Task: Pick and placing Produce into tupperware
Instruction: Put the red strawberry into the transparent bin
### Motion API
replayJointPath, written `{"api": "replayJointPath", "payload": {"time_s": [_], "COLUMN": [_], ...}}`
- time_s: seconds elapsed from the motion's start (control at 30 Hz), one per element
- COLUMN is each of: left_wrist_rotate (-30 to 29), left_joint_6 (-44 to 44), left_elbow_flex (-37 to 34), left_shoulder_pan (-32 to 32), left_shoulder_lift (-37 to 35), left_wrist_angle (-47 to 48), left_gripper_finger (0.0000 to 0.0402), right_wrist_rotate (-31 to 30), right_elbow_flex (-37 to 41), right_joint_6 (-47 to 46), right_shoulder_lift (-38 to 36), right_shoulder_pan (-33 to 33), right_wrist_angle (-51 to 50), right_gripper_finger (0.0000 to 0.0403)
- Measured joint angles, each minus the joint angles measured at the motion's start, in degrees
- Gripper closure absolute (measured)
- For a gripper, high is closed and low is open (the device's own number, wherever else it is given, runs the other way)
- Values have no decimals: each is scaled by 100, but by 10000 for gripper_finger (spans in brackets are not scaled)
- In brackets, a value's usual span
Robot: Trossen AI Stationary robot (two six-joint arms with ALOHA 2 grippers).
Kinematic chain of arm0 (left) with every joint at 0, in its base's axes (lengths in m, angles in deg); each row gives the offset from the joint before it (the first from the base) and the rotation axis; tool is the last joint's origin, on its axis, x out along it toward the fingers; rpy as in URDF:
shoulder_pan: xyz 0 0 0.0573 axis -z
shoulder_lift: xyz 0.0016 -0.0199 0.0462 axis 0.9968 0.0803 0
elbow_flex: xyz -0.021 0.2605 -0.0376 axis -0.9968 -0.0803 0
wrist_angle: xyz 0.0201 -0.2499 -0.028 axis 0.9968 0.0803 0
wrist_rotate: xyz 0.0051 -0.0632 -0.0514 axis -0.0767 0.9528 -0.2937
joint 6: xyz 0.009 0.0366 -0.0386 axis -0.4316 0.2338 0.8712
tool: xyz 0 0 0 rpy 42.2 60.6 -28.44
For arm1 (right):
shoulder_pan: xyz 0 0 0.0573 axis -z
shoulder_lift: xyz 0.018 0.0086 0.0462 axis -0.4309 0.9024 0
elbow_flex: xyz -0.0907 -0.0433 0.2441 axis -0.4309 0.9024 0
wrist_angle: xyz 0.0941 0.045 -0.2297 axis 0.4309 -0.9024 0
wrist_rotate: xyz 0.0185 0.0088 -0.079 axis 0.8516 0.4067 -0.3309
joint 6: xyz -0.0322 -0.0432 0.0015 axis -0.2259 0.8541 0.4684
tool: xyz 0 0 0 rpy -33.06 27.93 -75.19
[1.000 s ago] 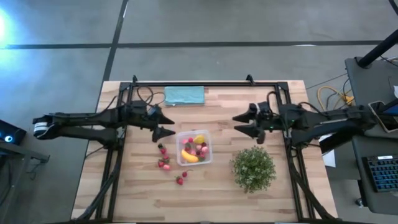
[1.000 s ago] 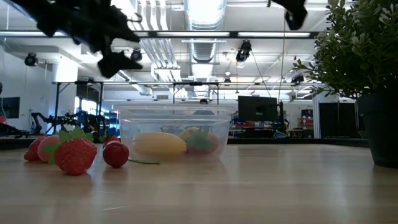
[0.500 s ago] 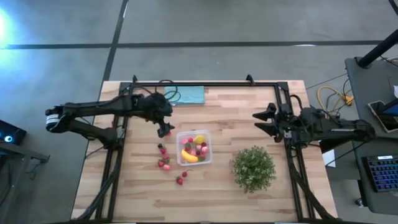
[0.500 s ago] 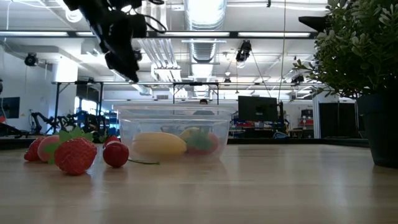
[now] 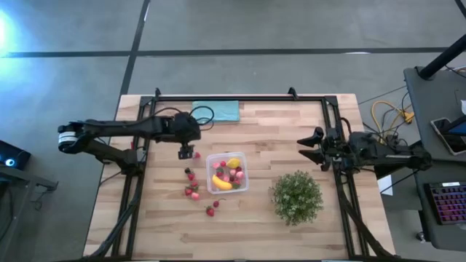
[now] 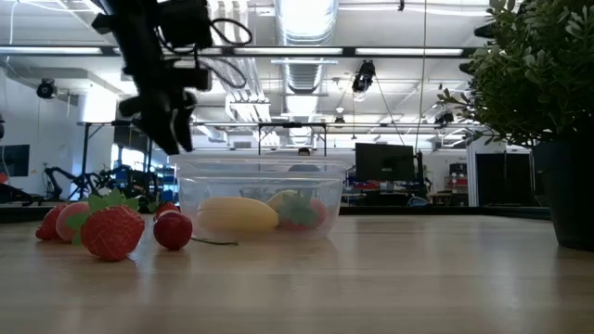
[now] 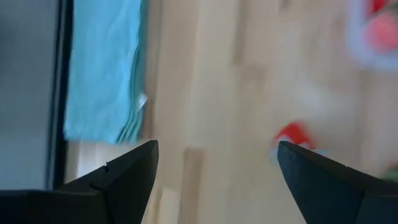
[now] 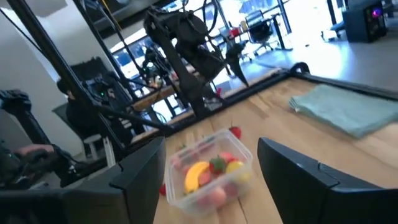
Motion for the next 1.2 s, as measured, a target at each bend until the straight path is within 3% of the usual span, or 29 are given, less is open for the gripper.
{"api": "replayJointPath", "payload": {"time_s": [0.13, 0.3, 0.43, 0.73, 0.97, 1.07, 1.2], "left_wrist_rotate": [-99, 776, 825, 899, 927, 923, 926], "left_joint_6": [5, 14, -114, -396, 1378, 1508, 1520], "left_elbow_flex": [-329, -701, -897, -950, -948, -948, -937], "left_shoulder_pan": [-2, 1, 6, 10, 14, 12, 12], "left_shoulder_lift": [-6, -92, -82, 304, 545, 551, 537], "left_wrist_angle": [-94, -623, -1052, -1075, -1035, -1051, -1097], "left_gripper_finger": [88, 88, 88, 88, 88, 88, 88], "right_wrist_rotate": [-5, 41, 39, -230, -317, 61, -50], "right_elbow_flex": [137, 171, 248, 703, 1025, 1023, 978], "right_joint_6": [-248, 254, 550, 424, -157, 60, 276], "right_shoulder_lift": [13, -52, -217, -701, -714, -713, -701], "right_shoulder_pan": [0, -3, 0, 23, 22, 22, 22], "right_wrist_angle": [-18, 114, 109, 130, 433, 897, 1064], "right_gripper_finger": [158, 154, 155, 161, 156, 158, 161]}}
